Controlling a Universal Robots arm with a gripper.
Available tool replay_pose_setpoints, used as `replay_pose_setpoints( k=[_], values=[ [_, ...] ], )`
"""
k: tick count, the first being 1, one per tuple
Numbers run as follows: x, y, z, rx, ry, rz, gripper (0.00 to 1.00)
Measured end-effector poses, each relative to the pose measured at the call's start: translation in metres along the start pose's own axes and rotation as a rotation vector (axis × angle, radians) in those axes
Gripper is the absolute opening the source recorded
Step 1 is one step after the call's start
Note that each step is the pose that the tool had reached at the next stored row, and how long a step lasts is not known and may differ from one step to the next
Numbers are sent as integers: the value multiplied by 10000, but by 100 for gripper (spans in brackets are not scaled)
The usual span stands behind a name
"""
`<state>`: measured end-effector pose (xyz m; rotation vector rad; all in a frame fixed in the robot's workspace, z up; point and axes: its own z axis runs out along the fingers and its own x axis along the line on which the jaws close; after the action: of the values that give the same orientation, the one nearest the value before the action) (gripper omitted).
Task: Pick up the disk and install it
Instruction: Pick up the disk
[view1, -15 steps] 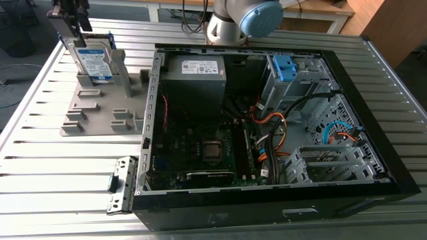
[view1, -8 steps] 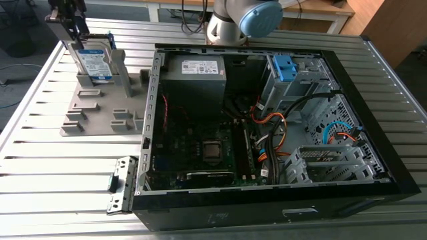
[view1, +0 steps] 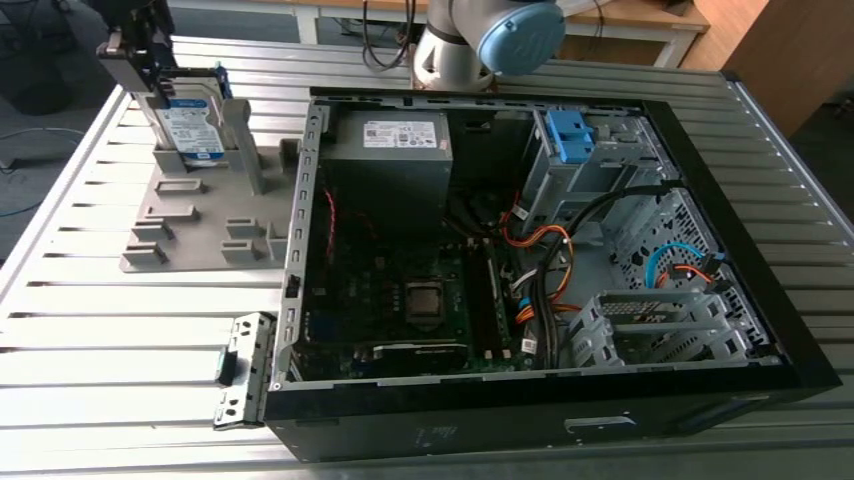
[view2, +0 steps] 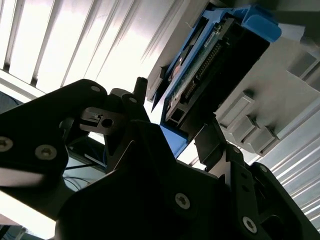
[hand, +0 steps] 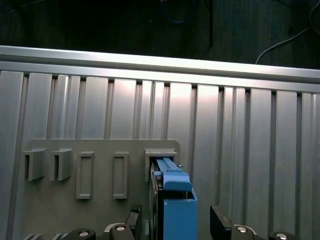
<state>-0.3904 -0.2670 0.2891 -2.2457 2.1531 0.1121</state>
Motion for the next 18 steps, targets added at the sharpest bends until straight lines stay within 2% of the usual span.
replay_pose_setpoints(
  k=[1,2,3,18],
  values=[
    [1,0,18,-1,0,0,64],
    [5,-2,77,0,0,-6,64],
    [6,-2,83,1,0,-7,64],
    [7,-3,95,-1,1,-7,64]
  ],
)
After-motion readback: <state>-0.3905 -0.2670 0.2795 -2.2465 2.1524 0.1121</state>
